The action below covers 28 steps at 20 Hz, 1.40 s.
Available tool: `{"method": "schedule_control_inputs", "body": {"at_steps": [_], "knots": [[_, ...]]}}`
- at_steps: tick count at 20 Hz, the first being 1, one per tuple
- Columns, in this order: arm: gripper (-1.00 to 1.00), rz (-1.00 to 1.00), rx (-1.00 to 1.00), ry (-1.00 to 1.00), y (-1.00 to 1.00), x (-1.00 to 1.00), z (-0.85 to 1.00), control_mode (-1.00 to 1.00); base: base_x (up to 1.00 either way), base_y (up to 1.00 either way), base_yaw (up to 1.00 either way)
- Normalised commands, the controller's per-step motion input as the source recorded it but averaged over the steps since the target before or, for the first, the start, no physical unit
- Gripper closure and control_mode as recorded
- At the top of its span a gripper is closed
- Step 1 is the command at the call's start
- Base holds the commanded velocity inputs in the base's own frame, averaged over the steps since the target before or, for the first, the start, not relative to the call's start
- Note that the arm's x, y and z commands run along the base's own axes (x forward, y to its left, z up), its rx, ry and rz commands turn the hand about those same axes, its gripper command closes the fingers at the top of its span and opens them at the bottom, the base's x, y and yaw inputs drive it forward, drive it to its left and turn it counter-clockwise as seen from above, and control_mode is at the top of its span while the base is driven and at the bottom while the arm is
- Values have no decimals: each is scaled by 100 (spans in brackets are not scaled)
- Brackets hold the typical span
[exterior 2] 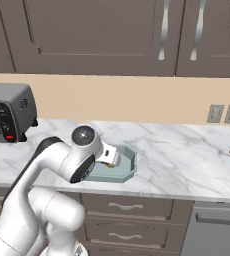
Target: Pick the kiwi and orange from the fridge and place them inside the tupperware on the counter.
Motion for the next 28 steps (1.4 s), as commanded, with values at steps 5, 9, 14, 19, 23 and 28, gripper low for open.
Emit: {"method": "schedule_control_inputs", "body": {"at_steps": [5,9,14,19,23,28], "knots": [[-100,5,0,0,29,-84,79,-100,0,0,0],[-100,4,-1,0,37,-54,75,-100,0,0,0],[-100,5,0,0,34,-56,65,-100,0,0,0],[-100,10,-1,-6,23,-77,41,-100,0,0,0],[-100,6,-4,-8,19,-100,10,-100,0,0,0],[-100,0,-1,0,3,-20,0,100,-80,0,1]]}}
